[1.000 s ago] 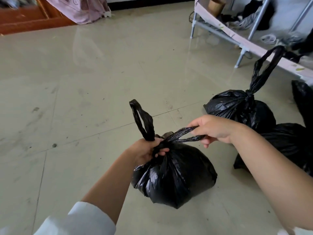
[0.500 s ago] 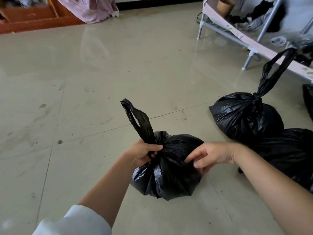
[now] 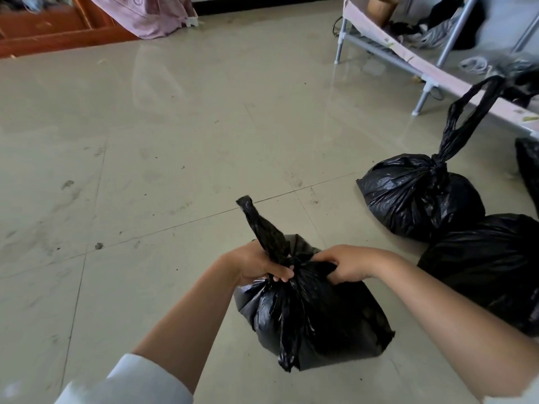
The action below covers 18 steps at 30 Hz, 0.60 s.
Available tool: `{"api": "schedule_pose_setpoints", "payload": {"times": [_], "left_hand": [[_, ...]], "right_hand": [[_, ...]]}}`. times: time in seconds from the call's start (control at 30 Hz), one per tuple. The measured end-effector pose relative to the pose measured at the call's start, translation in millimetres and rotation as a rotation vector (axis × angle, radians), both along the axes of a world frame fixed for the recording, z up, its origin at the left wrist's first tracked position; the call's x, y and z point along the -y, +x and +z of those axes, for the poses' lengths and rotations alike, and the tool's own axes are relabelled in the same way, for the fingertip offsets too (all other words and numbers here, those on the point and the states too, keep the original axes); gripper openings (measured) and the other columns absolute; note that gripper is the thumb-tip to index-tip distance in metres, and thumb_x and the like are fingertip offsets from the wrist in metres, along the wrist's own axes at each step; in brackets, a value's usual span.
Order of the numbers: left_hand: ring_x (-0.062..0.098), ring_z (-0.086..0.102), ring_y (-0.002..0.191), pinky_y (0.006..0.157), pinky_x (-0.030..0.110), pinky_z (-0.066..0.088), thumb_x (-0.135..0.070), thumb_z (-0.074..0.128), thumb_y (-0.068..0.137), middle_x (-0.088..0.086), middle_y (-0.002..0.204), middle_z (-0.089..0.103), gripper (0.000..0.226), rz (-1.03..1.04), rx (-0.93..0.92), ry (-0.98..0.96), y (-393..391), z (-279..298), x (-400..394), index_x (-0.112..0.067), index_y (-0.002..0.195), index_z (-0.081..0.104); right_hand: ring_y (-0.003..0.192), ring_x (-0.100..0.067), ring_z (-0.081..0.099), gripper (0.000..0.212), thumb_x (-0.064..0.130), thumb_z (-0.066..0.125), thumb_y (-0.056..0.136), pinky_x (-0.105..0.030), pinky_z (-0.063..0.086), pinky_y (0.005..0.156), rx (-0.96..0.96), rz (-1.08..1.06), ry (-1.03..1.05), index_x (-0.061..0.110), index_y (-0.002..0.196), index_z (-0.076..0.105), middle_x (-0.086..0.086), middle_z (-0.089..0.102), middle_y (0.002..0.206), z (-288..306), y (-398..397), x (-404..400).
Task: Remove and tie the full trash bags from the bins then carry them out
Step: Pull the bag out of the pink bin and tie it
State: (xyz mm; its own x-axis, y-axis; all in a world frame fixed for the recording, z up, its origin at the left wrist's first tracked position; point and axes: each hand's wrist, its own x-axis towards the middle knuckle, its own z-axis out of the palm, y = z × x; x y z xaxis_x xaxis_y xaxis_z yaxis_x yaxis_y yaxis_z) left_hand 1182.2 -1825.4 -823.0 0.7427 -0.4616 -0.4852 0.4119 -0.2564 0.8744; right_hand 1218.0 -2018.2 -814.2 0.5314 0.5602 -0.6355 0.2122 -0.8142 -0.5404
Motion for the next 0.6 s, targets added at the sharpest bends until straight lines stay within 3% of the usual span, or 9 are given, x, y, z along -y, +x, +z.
{"api": "schedule_pose_setpoints", "payload": {"times": [0.07, 0.17, 0.23, 0.3, 0.37, 0.43, 0.5, 0.6], "left_hand": [[0.002, 0.054, 0.044, 0.049, 0.015, 0.042, 0.023, 0.055, 0.074, -0.010, 0.045, 0.059, 0.057, 0.048, 0.027, 0.003, -1.7, -0.1, -1.1, -0.022, 0.039, 0.061], [0.013, 0.052, 0.050, 0.053, 0.024, 0.040, 0.019, 0.062, 0.067, -0.005, 0.046, 0.057, 0.045, 0.215, 0.115, 0.145, 0.7, -4.4, 0.9, -0.019, 0.043, 0.057], [0.019, 0.048, 0.062, 0.056, 0.025, 0.038, 0.017, 0.059, 0.071, 0.005, 0.057, 0.054, 0.033, 0.373, 0.212, 0.308, 3.7, -10.2, 4.6, -0.011, 0.055, 0.051], [0.020, 0.044, 0.069, 0.051, 0.024, 0.032, 0.009, 0.054, 0.075, 0.006, 0.067, 0.049, 0.025, 0.449, 0.397, 0.559, 4.7, -15.8, 7.1, -0.013, 0.065, 0.045], [0.026, 0.045, 0.070, 0.055, 0.029, 0.031, 0.007, 0.044, 0.075, 0.007, 0.074, 0.048, 0.022, 0.420, 0.544, 0.762, 2.4, -19.8, 9.5, -0.014, 0.076, 0.037], [0.033, 0.052, 0.076, 0.061, 0.035, 0.036, 0.006, 0.040, 0.078, 0.015, 0.086, 0.052, 0.023, 0.367, 0.594, 0.888, 0.1, -21.1, 11.5, -0.014, 0.085, 0.033], [0.036, 0.055, 0.080, 0.064, 0.037, 0.040, 0.005, 0.040, 0.080, 0.022, 0.093, 0.060, 0.018, 0.353, 0.551, 0.876, 0.8, -17.9, 11.3, -0.010, 0.090, 0.044], [0.034, 0.059, 0.094, 0.071, 0.031, 0.042, 0.004, 0.049, 0.084, 0.023, 0.097, 0.065, 0.018, 0.379, 0.395, 0.576, 6.4, -9.7, 5.3, 0.005, 0.098, 0.060]], "right_hand": [[0.097, -0.020, 0.057, 0.031, 0.005, 0.047, 0.081, -0.030, 0.044, 0.082, 0.067, -0.072, 0.010, 0.011, 0.108, 0.061, -0.014, 0.064, 0.114, -4.8, -1.5, 0.0], [0.086, -0.016, 0.050, 0.024, 0.003, 0.041, 0.083, -0.021, 0.036, 0.062, 0.157, -0.120, 0.019, 0.003, 0.098, 0.061, -0.017, 0.063, 0.100, -8.6, -1.5, -5.1], [0.084, -0.017, 0.048, 0.023, 0.002, 0.040, 0.084, -0.023, 0.033, 0.060, 0.180, -0.117, 0.014, 0.000, 0.095, 0.060, -0.020, 0.062, 0.102, -11.2, -2.4, -10.9], [0.087, -0.023, 0.053, 0.023, 0.003, 0.039, 0.085, -0.026, 0.034, 0.067, 0.172, -0.127, 0.031, -0.002, 0.095, 0.059, -0.022, 0.062, 0.105, -15.4, -3.2, -15.5], [0.086, -0.024, 0.055, 0.024, 0.004, 0.038, 0.086, -0.026, 0.036, 0.065, 0.156, -0.123, 0.060, 0.004, 0.090, 0.061, -0.014, 0.062, 0.095, -17.3, -4.2, -18.7], [0.072, -0.012, 0.049, 0.029, 0.004, 0.038, 0.085, -0.020, 0.033, 0.057, 0.146, -0.115, 0.069, 0.022, 0.072, 0.056, 0.001, 0.055, 0.077, -18.2, -4.3, -20.4], [0.073, -0.013, 0.047, 0.024, 0.004, 0.039, 0.086, -0.024, 0.033, 0.058, 0.138, -0.110, 0.093, 0.017, 0.071, 0.053, 0.000, 0.053, 0.077, -18.6, -3.7, -20.3], [0.087, -0.017, 0.050, 0.023, 0.001, 0.037, 0.084, -0.026, 0.037, 0.069, 0.111, -0.146, 0.070, 0.005, 0.093, 0.058, -0.009, 0.058, 0.093, -19.8, -2.9, -10.0]]}}
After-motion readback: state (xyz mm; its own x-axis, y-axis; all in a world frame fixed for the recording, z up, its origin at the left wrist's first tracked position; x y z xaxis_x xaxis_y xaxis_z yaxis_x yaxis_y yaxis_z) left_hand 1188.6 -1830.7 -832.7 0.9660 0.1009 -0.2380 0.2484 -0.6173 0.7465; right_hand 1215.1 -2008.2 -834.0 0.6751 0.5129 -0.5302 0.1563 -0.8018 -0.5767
